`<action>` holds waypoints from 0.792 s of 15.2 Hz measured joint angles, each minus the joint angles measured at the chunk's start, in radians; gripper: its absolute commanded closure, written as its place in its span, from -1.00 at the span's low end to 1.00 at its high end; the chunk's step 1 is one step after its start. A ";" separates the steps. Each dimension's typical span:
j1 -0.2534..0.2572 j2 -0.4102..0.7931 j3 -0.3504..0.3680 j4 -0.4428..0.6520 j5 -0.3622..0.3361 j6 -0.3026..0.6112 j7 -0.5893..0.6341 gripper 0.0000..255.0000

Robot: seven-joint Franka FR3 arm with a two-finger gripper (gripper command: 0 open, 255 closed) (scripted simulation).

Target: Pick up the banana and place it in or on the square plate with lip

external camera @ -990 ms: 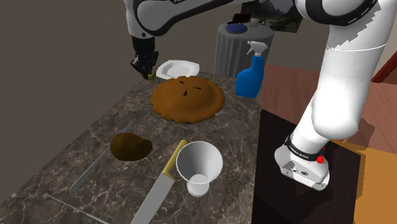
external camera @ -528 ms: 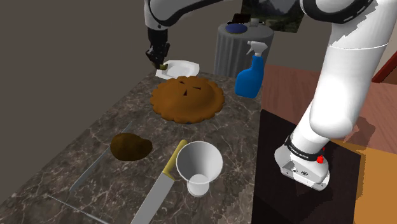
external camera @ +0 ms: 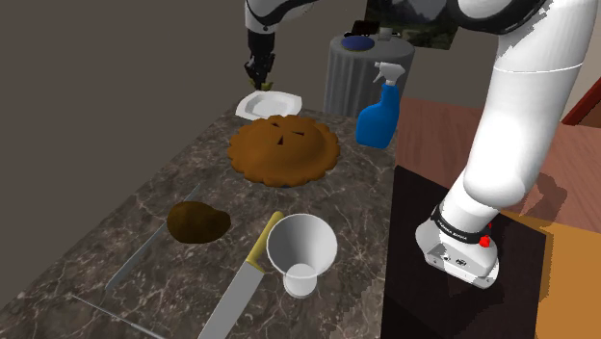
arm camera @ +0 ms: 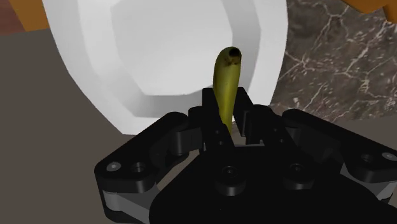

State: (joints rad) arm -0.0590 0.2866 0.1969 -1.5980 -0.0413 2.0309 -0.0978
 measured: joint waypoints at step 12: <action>-0.041 0.039 -0.021 -0.065 0.008 0.103 -0.065 1.00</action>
State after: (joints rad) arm -0.1005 0.3251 0.1756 -1.6635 -0.0330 2.1335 -0.1629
